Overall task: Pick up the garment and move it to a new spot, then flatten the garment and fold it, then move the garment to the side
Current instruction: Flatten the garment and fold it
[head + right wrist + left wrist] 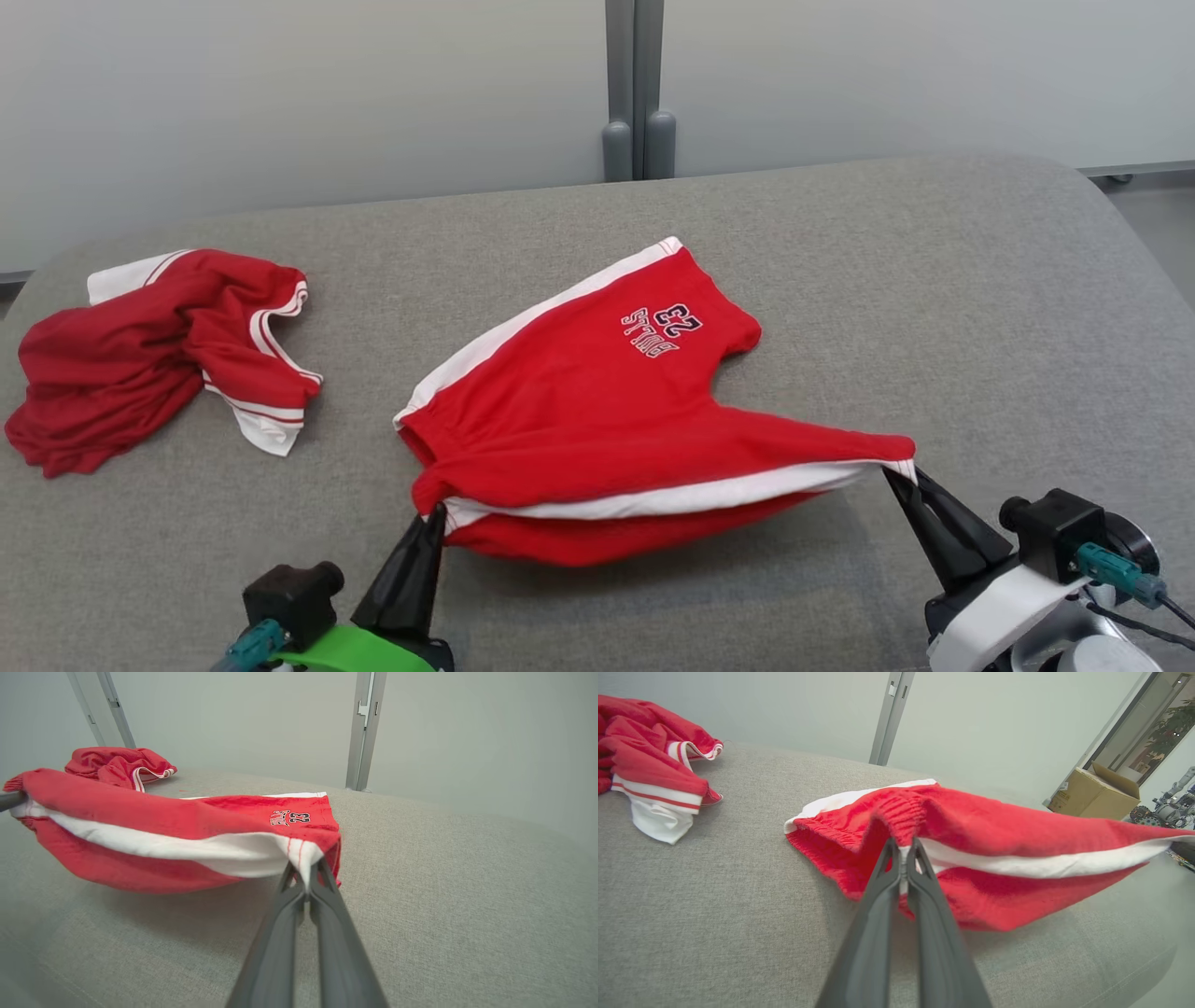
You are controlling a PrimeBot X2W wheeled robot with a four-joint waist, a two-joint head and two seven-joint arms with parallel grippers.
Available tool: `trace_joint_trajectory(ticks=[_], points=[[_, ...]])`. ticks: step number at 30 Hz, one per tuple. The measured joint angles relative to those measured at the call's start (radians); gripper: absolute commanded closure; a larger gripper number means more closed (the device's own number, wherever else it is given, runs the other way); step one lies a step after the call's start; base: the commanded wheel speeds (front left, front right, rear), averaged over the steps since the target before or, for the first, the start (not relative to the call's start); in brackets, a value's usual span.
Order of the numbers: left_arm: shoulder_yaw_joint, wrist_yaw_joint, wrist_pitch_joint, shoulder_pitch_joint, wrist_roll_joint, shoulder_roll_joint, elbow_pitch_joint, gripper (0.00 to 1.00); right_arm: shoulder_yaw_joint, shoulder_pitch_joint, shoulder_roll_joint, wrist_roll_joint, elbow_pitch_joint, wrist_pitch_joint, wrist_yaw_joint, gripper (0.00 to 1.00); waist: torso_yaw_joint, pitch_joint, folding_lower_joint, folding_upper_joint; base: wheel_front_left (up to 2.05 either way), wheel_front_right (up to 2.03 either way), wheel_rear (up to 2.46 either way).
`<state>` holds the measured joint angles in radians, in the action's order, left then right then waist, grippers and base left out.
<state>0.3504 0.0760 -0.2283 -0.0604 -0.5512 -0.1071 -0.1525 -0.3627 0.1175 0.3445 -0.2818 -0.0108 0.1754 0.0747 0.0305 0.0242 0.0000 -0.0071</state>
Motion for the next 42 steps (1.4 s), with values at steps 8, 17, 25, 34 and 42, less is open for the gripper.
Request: trace_joint_trajectory(ticks=[8, 17, 25, 34, 42], points=[[0.036, 0.004, 0.063, 0.044, -0.028, 0.027, -0.019, 1.0, 0.009, -0.048, 0.016, -0.037, -0.066, -0.083, 0.019, 1.0, -0.034, -0.032, 0.0, 0.0, 0.0, 0.0, 0.0], [0.011, -0.011, 0.133, 0.198, -0.055, 0.034, -0.056, 1.0, 0.008, -0.306, 0.057, -0.062, -0.106, -0.21, 0.04, 1.0, -0.063, -0.117, 0.0, 0.0, 0.0, 0.0, 0.0], [0.007, -0.052, 0.191, 0.36, -0.068, 0.06, -0.13, 1.0, -0.012, -0.532, 0.068, -0.091, -0.175, -0.33, 0.049, 1.0, -0.094, -0.213, 0.0, 0.0, 0.0, 0.0, 0.0], [0.033, -0.091, 0.22, 0.522, -0.069, 0.074, -0.222, 0.87, -0.039, -0.725, 0.078, -0.136, -0.301, -0.432, 0.05, 1.0, -0.149, -0.31, 0.0, 0.0, 0.0, 0.0, 0.0], [0.049, -0.12, 0.224, 0.6, -0.096, 0.084, -0.292, 0.82, -0.125, -0.828, 0.074, -0.151, -0.401, -0.462, 0.05, 0.89, -0.205, -0.369, 0.0, 0.0, 0.0, 0.0, 0.0]])
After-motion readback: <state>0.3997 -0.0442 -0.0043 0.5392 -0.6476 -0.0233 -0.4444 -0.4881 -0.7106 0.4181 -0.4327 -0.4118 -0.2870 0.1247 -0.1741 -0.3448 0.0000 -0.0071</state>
